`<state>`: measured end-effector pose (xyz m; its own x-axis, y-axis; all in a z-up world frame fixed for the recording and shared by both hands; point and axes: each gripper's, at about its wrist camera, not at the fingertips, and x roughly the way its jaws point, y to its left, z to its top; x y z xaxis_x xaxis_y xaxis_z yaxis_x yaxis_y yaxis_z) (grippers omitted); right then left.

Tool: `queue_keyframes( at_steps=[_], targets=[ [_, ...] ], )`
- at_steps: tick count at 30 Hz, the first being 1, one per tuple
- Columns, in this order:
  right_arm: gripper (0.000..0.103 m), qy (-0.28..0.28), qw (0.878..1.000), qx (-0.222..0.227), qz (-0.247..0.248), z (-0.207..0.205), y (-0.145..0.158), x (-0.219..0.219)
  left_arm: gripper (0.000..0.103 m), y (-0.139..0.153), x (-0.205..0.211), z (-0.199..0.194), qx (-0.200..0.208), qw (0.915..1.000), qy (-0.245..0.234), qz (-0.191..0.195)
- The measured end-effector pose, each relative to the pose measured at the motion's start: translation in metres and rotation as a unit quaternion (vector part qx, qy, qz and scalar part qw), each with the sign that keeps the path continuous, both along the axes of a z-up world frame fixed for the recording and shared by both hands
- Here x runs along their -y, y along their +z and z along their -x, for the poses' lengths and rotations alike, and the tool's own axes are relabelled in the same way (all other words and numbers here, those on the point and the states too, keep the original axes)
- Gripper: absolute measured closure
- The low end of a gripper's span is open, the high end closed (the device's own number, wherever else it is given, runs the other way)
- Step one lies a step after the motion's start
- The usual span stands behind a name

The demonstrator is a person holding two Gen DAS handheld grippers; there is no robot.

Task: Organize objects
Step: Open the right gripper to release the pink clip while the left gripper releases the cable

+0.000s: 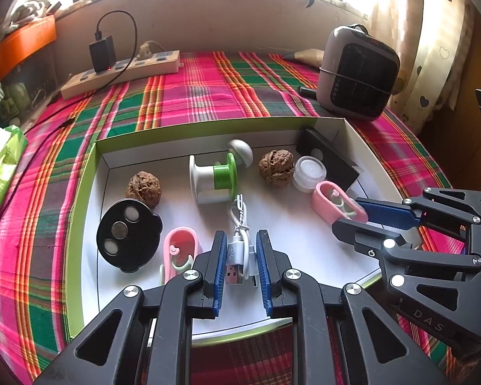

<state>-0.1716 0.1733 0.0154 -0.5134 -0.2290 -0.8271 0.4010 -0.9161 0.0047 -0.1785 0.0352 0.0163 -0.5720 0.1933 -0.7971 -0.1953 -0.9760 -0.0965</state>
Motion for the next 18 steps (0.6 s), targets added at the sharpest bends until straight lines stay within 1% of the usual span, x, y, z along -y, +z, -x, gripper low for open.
queue_keyframes(
  at_steps=[7, 9, 11, 12, 13, 18],
  targets=[
    [0.079, -0.004, 1.000, 0.000, 0.000, -0.0004, 0.0001, 0.0003, 0.084, -0.0002, -0.0009, -0.0002, 0.000, 1.0000, 0.001, 0.002],
    [0.078, -0.006, 1.000, 0.000, 0.002, -0.0010, 0.0006, -0.0001, 0.082, -0.0002, -0.0015, -0.0007, 0.000, 1.0000, 0.003, 0.004],
    [0.075, -0.008, 1.000, 0.000, 0.005, -0.0019, 0.0015, -0.0008, 0.081, -0.0002, -0.0013, -0.0016, -0.001, 0.9999, 0.006, 0.009],
    [0.070, -0.010, 1.000, -0.002, 0.006, -0.0023, 0.0019, -0.0006, 0.080, 0.0001, -0.0012, -0.0026, -0.003, 0.9999, 0.010, 0.014],
    [0.068, -0.012, 1.000, -0.003, 0.008, -0.0030, 0.0026, -0.0006, 0.080, 0.0011, -0.0019, -0.0044, -0.008, 0.9997, 0.012, 0.021],
    [0.068, -0.018, 1.000, -0.008, 0.018, -0.0089, 0.0050, -0.0005, 0.077, 0.0039, 0.0000, -0.0100, -0.012, 0.9996, 0.017, 0.018]
  ],
)
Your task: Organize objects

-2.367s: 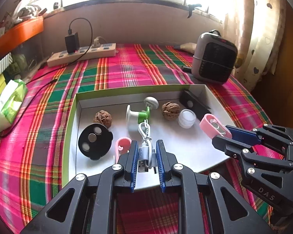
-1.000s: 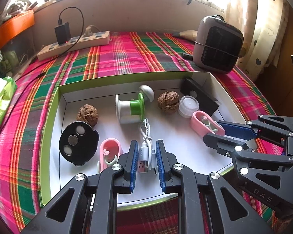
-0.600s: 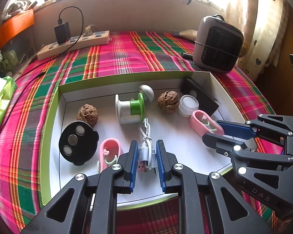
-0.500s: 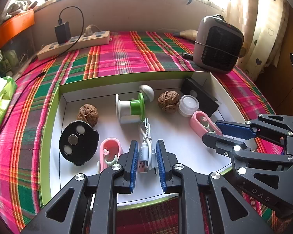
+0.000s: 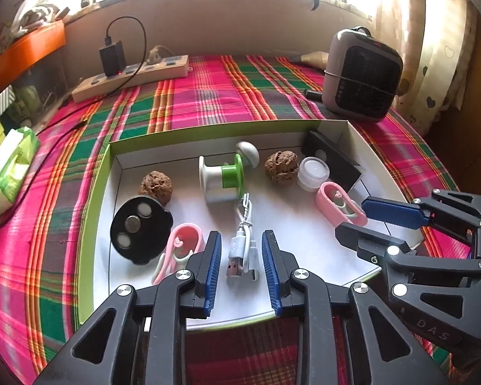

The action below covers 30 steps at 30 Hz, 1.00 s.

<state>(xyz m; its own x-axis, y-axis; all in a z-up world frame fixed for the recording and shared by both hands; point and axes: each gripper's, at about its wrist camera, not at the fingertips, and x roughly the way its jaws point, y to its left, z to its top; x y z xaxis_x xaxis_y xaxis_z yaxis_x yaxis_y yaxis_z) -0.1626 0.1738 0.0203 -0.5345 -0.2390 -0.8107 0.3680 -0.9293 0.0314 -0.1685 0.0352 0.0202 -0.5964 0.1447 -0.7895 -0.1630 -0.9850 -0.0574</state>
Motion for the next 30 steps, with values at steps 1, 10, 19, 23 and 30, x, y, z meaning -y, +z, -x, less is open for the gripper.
queue_keyframes(
  at_steps=[1, 10, 19, 23, 30],
  targets=[
    [0.068, -0.003, 1.000, -0.003, 0.004, -0.002, 0.001, -0.001, 0.077, 0.001, 0.000, -0.002, -0.002, 1.0000, 0.003, 0.002],
    [0.058, -0.026, 0.999, -0.025, 0.023, -0.017, 0.006, -0.001, 0.075, 0.009, 0.006, -0.017, -0.017, 0.9997, 0.017, -0.004],
    [0.058, -0.048, 0.997, -0.052, 0.025, -0.037, 0.014, 0.001, 0.075, 0.017, 0.008, -0.036, -0.033, 0.9991, 0.025, -0.003],
    [0.058, -0.058, 0.996, -0.062, 0.028, -0.047, 0.017, 0.001, 0.075, 0.022, 0.008, -0.047, -0.044, 0.9987, 0.027, -0.002],
    [0.054, -0.062, 0.994, -0.081, 0.033, -0.068, 0.025, 0.004, 0.075, 0.025, 0.009, -0.066, -0.054, 0.9982, 0.026, -0.005]
  ],
)
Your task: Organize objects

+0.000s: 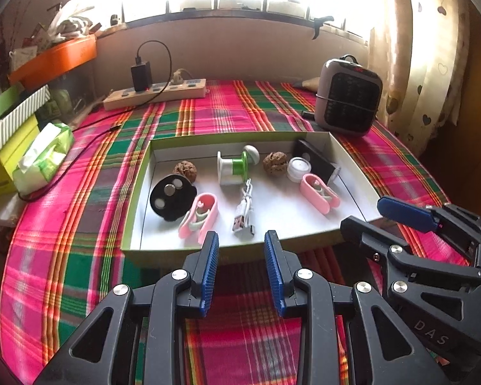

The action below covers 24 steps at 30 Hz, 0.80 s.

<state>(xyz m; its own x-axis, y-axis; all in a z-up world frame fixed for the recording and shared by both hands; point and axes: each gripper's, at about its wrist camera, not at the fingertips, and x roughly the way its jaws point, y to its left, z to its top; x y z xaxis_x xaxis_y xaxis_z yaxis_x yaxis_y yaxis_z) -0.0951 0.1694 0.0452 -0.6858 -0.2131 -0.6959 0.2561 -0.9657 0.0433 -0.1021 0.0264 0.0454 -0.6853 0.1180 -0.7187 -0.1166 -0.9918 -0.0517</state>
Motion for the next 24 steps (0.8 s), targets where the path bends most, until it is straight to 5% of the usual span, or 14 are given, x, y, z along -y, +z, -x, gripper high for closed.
queue_keyframes(
  at_steps=[24],
  targets=[
    [0.053, -0.010, 0.999, 0.052, -0.012, -0.039, -0.035, 0.012, 0.075, -0.036, 0.009, -0.042, 0.043, 0.9988, 0.020, 0.016]
  ],
)
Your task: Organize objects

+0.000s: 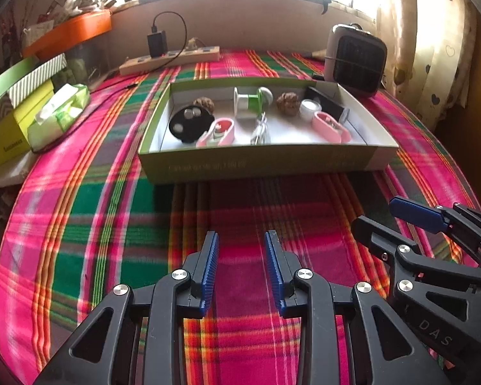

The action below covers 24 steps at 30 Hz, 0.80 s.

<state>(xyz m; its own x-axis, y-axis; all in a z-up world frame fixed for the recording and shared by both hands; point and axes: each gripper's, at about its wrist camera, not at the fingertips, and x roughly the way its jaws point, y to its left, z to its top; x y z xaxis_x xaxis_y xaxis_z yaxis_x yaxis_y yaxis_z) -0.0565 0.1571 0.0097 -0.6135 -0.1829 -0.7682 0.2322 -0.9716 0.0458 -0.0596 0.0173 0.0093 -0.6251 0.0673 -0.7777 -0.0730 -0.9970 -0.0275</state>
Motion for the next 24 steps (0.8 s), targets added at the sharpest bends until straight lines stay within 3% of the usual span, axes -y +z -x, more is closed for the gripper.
queue_keyframes(
  at_steps=[8, 24],
  targets=[
    [0.052, -0.004, 1.000, 0.005, -0.011, -0.010, -0.006, 0.002, 0.075, -0.002, -0.002, -0.011, -0.010, 0.9999, 0.004, 0.011],
    [0.037, -0.035, 0.999, -0.010, -0.026, -0.024, -0.011, -0.003, 0.072, -0.004, -0.006, -0.024, -0.030, 0.9991, 0.023, 0.022]
  ],
)
